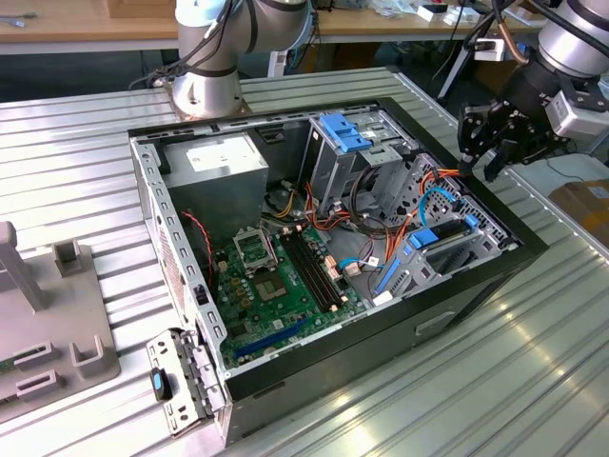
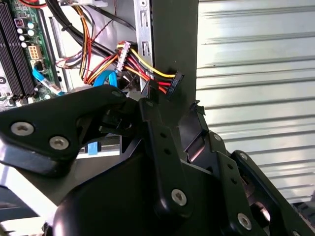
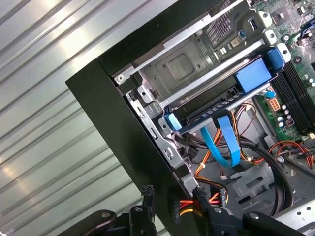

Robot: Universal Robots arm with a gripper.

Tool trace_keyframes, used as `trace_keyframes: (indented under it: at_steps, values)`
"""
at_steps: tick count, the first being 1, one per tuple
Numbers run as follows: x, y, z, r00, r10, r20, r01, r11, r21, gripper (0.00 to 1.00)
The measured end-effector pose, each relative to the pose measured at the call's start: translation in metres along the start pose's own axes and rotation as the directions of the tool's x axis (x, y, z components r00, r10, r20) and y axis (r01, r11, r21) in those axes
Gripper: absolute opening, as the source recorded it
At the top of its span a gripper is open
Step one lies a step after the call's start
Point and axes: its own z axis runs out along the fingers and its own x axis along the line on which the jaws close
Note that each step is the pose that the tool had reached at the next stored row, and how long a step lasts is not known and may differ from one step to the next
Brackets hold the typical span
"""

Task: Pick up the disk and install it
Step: 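Insert the first disk wire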

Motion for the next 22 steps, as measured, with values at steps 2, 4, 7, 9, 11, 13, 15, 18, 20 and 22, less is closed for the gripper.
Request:
trace_keyframes:
  at_steps: [2, 4, 7, 9, 11, 13, 15, 18, 20, 22]
  values:
    - [-0.0002, -0.0012, 0.0033, 1.0, -0.006, 0.0008, 0.006, 1.0, 0.0001, 0.44]
    - [-0.0003, -0.002, 0.0042, 1.0, -0.009, 0.0012, 0.009, 1.0, 0.0001, 0.44]
    - [-0.0003, -0.002, 0.0042, 1.0, -0.009, 0.0012, 0.009, 1.0, 0.0001, 0.44]
    - [-0.0003, -0.002, 0.0042, 1.0, -0.009, 0.0012, 0.009, 1.0, 0.0001, 0.43]
    - [-0.0003, -0.002, 0.0042, 1.0, -0.009, 0.0012, 0.009, 1.0, 0.0001, 0.36]
    - [-0.0003, -0.002, 0.0043, 1.0, -0.009, 0.0013, 0.009, 1.0, 0.0002, 0.36]
    - [-0.0003, -0.002, 0.0042, 1.0, -0.009, 0.0012, 0.009, 1.0, 0.0002, 0.36]
    - [-0.0003, -0.002, 0.0043, 1.0, -0.009, 0.0013, 0.009, 1.0, 0.0002, 0.36]
    - [-0.0003, -0.002, 0.0042, 1.0, -0.009, 0.0013, 0.009, 1.0, 0.0002, 0.36]
    - [0.0003, -0.0024, 0.0046, 0.9999, -0.01, 0.0015, 0.01, 0.9999, 0.0001, 0.36]
